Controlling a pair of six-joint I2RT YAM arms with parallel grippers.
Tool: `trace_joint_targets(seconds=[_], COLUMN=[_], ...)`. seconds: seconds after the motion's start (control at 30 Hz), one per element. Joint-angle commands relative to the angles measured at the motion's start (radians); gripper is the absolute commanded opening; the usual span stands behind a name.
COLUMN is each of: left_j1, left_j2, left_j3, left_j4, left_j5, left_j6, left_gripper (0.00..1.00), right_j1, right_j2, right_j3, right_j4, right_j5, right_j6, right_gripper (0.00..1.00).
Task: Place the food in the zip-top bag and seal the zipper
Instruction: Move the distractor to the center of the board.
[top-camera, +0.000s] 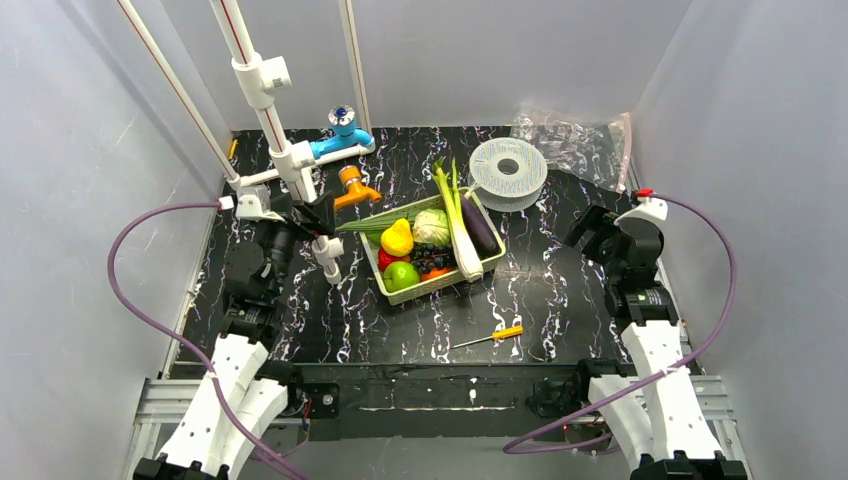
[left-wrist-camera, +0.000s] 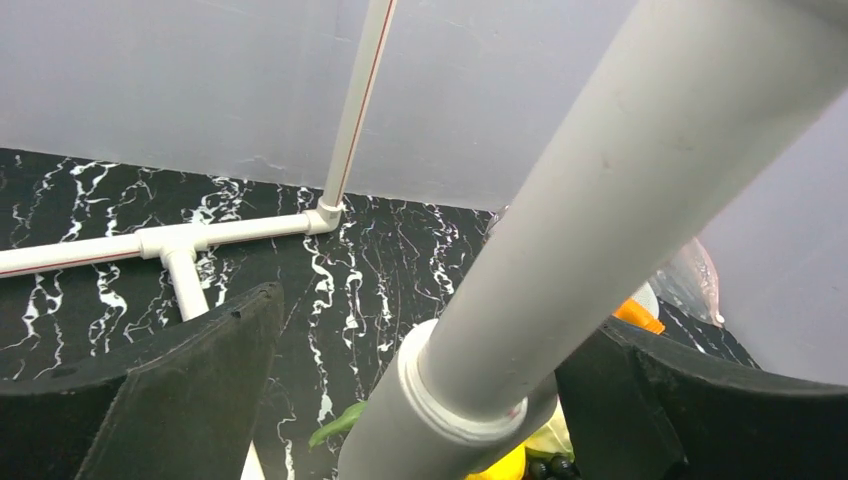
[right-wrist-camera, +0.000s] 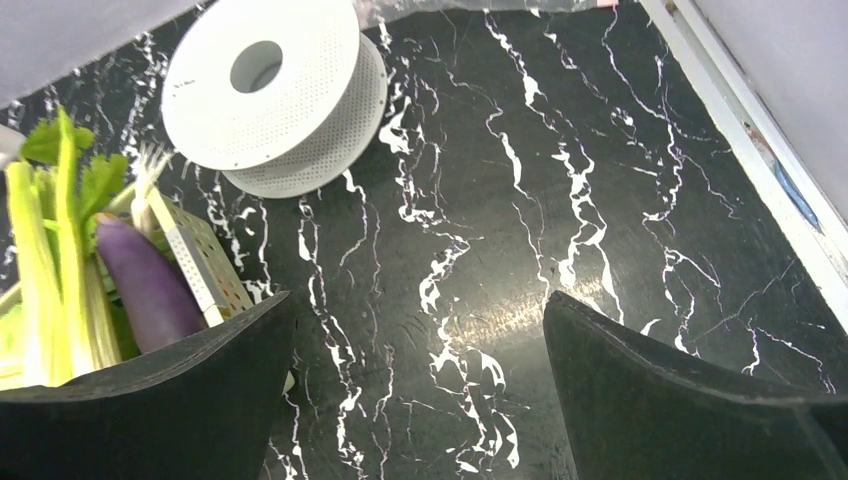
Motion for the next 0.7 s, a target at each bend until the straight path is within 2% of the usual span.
trace_joint_targets(seconds=[0.0,0.13,0.37,0.53,0.67], left_j1=[-0.023,-0.027,-0.027,-0.028,-0.035], left_j2=[-0.075,-0.124,-0.209,-0.254,-0.221], left_j3=[-0.003,0.074,0.212,0.254,0.276], left_j4=[-0.078,-0.24,-0.621,-0.79,-0.834], left_j5=[-0.098,-0.076,-0.04,0.022,0.141], left_j6=[0.046,0.011,0.016,-0.006,-0.048], left_gripper=[1.0,1.0,1.0,0.99,1.0], right_j1=[0.007,0.007,0.007,0.007,0.008], right_j2=[-0.055,-0.066,-0.061,-0.047,-0.053], right_j3=[0.074,0.114,0.138,0.136,0.116], right_j4=[-0.005,-0.045,-0.086,-0.092,-0.067], right_j5=[-0.003,-0.01,-0.052,-0.131,-0.149], right_j6=[0.014,0.021,0.021,-0.012,-0.013], right_gripper=[0.98,0.99,1.0,1.0,1.0])
